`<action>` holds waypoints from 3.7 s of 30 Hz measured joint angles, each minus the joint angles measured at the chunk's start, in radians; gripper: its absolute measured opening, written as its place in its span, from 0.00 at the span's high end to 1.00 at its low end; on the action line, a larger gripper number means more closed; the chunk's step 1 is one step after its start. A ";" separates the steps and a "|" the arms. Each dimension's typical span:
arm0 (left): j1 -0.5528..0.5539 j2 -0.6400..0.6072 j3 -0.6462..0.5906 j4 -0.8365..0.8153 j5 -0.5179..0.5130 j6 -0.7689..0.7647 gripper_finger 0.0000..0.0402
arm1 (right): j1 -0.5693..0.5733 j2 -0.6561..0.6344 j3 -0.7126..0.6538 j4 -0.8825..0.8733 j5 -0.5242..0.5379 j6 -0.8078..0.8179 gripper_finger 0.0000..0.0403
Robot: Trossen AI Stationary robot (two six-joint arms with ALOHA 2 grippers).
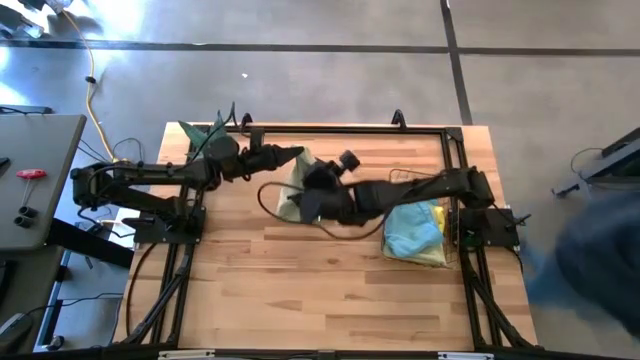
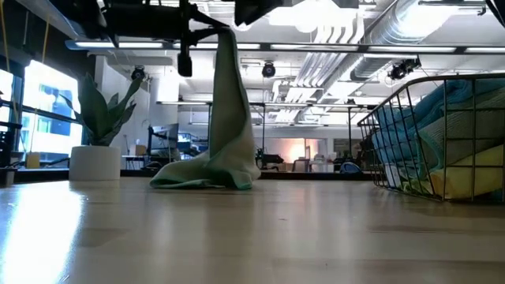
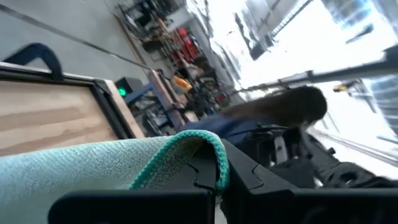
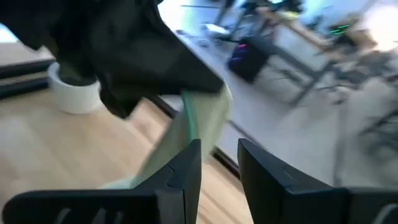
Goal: Fold microfiber towels
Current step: Fold the green microfiber cloth
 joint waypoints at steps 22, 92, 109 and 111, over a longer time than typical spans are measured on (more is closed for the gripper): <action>0.094 0.000 0.000 0.029 0.138 -0.009 1.00 | 0.041 -0.040 -0.119 -0.240 -0.148 0.286 0.76; 0.198 0.000 0.000 -0.009 0.110 0.010 1.00 | 0.041 -0.032 -0.793 0.950 -0.111 0.285 0.76; 0.197 0.000 0.000 -0.009 0.115 0.028 1.00 | -0.034 -0.032 -0.803 0.894 -0.135 0.384 0.76; 0.197 0.000 0.000 -0.008 0.115 0.028 1.00 | -0.039 -0.028 -0.803 0.864 -0.134 0.425 0.76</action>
